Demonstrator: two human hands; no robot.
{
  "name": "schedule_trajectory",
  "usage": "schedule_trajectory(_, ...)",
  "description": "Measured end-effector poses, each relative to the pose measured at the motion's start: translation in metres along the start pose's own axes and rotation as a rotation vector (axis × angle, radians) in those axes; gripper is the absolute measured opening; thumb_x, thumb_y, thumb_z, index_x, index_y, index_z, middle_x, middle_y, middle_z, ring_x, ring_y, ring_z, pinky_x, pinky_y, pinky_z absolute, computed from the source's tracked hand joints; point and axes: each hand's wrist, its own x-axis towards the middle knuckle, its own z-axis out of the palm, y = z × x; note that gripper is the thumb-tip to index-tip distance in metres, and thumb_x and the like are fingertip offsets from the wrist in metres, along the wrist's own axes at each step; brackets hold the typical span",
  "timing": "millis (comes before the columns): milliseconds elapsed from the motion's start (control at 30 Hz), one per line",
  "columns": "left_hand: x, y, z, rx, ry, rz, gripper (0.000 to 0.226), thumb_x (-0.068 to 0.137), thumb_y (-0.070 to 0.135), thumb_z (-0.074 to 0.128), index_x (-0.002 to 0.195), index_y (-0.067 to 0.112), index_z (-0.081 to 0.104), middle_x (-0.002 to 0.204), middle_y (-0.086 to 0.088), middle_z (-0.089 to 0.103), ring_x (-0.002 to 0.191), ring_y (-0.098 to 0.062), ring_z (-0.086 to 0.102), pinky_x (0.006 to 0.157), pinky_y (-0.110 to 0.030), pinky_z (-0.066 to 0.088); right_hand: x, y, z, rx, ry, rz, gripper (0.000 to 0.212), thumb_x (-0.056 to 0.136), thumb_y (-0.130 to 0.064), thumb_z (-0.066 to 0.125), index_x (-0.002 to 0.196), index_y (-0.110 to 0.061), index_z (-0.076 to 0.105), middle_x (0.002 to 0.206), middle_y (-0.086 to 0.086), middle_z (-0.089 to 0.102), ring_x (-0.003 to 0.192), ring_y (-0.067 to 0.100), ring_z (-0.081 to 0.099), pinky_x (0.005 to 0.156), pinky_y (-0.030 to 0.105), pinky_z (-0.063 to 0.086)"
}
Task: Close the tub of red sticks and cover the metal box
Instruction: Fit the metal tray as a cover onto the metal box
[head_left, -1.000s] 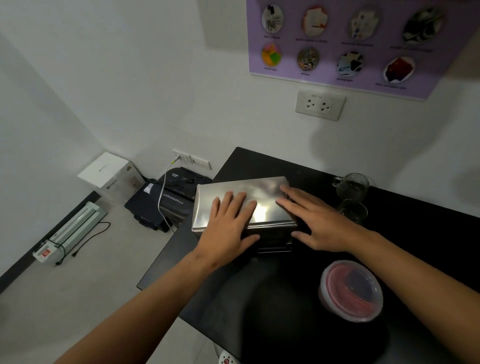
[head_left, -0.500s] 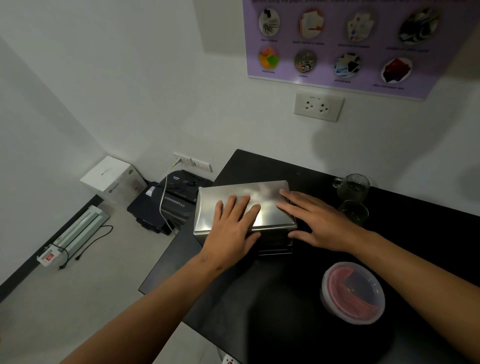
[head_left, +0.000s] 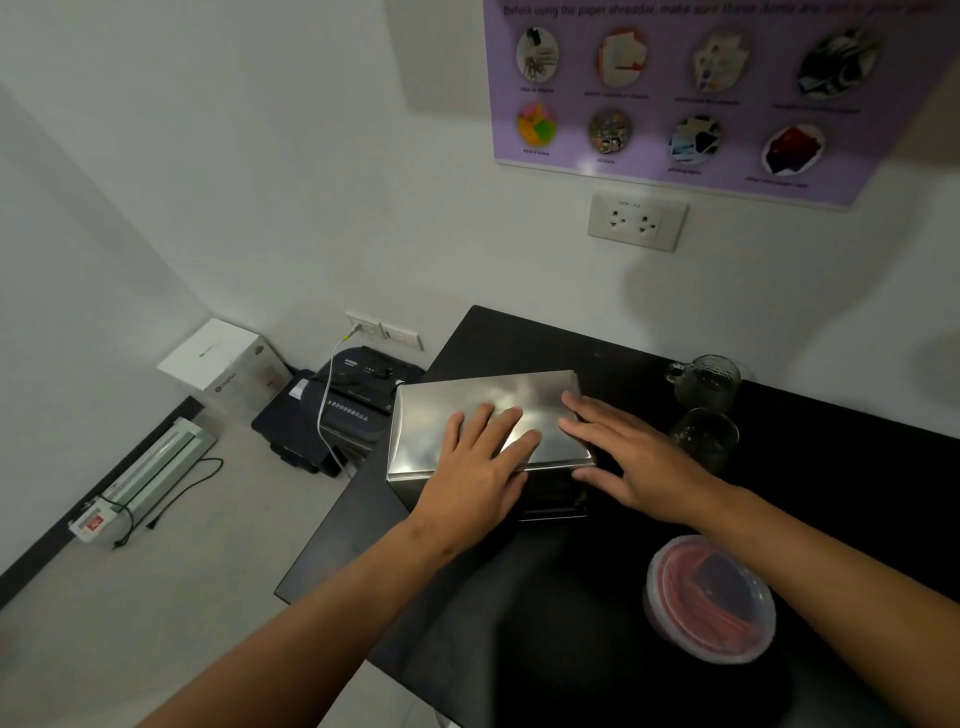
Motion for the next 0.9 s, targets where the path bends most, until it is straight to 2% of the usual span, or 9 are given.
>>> schedule_trajectory(100, 0.000, -0.003, -0.003, -0.055, -0.012, -0.008, 0.048, 0.090, 0.027, 0.079, 0.135, 0.014, 0.069, 0.144, -0.016, 0.063, 0.135, -0.045, 0.057, 0.110, -0.063, 0.042, 0.004, -0.001, -0.005, 0.002, -0.022, 0.033, 0.067, 0.095, -0.048, 0.068, 0.155, -0.025, 0.048, 0.169, -0.006, 0.031, 0.156, 0.011, 0.023, 0.124, 0.035, 0.027)
schedule_trajectory(200, 0.004, -0.011, -0.008, -0.154, -0.017, -0.073, 0.042, 0.098, 0.037, 0.067, 0.134, 0.016, 0.070, 0.142, -0.012, 0.065, 0.136, -0.038, 0.056, 0.113, -0.052, 0.039, 0.013, -0.004, -0.012, 0.051, -0.042, 0.103, 0.070, 0.093, -0.064, 0.059, 0.153, -0.029, 0.048, 0.168, -0.010, 0.030, 0.157, 0.009, 0.019, 0.123, 0.033, 0.021)
schedule_trajectory(300, 0.011, -0.026, -0.014, -0.146, 0.009, -0.184, 0.042, 0.101, 0.041, 0.056, 0.132, 0.016, 0.069, 0.135, -0.010, 0.067, 0.129, -0.033, 0.059, 0.108, -0.048, 0.041, 0.030, -0.005, -0.014, 0.068, -0.052, 0.178, 0.070, 0.098, -0.060, 0.056, 0.157, -0.026, 0.042, 0.171, -0.008, 0.024, 0.159, 0.013, 0.016, 0.125, 0.035, 0.020)
schedule_trajectory(400, 0.013, -0.040, -0.016, -0.104, 0.011, -0.246, 0.039, 0.103, 0.041, 0.054, 0.133, 0.019, 0.068, 0.136, -0.006, 0.066, 0.130, -0.027, 0.057, 0.108, -0.046, 0.040, 0.048, -0.003, -0.014, 0.061, -0.102, 0.238, 0.070, 0.101, -0.058, 0.053, 0.161, -0.027, 0.036, 0.172, -0.010, 0.021, 0.160, 0.011, 0.011, 0.127, 0.037, 0.017)
schedule_trajectory(500, 0.012, -0.041, -0.015, -0.117, 0.005, -0.247, 0.037, 0.104, 0.038, 0.058, 0.134, 0.020, 0.068, 0.137, -0.005, 0.065, 0.132, -0.025, 0.056, 0.109, -0.043, 0.037, 0.055, -0.003, -0.009, 0.055, -0.091, 0.257, 0.068, 0.101, -0.056, 0.054, 0.160, -0.025, 0.039, 0.170, -0.007, 0.028, 0.158, 0.012, 0.019, 0.124, 0.028, 0.016)
schedule_trajectory(633, 0.015, -0.043, -0.022, -0.293, -0.019, -0.308, 0.030, 0.104, 0.027, 0.065, 0.130, 0.014, 0.074, 0.137, -0.009, 0.067, 0.133, -0.026, 0.058, 0.115, -0.043, 0.041, 0.054, -0.006, -0.010, 0.018, -0.060, 0.235, 0.067, 0.100, -0.052, 0.059, 0.156, -0.020, 0.046, 0.166, -0.002, 0.037, 0.154, 0.017, 0.030, 0.123, 0.028, 0.019)
schedule_trajectory(733, 0.011, -0.050, -0.033, -0.418, 0.016, -0.411, 0.029, 0.104, 0.021, 0.065, 0.130, 0.011, 0.074, 0.138, -0.008, 0.067, 0.132, -0.022, 0.060, 0.114, -0.028, 0.040, 0.063, -0.011, -0.020, -0.035, -0.091, 0.217, 0.064, 0.098, -0.052, 0.063, 0.151, -0.018, 0.052, 0.161, 0.003, 0.045, 0.153, 0.025, 0.033, 0.123, 0.039, 0.022)
schedule_trajectory(800, 0.001, -0.054, -0.037, -0.432, 0.090, -0.490, 0.029, 0.103, 0.018, 0.067, 0.131, 0.011, 0.073, 0.138, -0.006, 0.066, 0.132, -0.019, 0.059, 0.113, -0.028, 0.041, 0.073, -0.020, -0.026, -0.059, -0.100, 0.185, 0.061, 0.097, -0.050, 0.065, 0.148, -0.017, 0.055, 0.157, 0.005, 0.049, 0.151, 0.028, 0.035, 0.120, 0.040, 0.022)
schedule_trajectory(900, -0.020, -0.061, -0.035, -0.463, 0.173, -0.638, 0.035, 0.104, 0.023, 0.066, 0.138, 0.014, 0.067, 0.142, -0.003, 0.063, 0.133, -0.016, 0.056, 0.114, -0.033, 0.044, 0.093, -0.043, -0.024, -0.017, -0.163, 0.109, 0.060, 0.101, -0.048, 0.060, 0.153, -0.021, 0.049, 0.166, 0.002, 0.038, 0.156, 0.023, 0.027, 0.122, 0.037, 0.017)
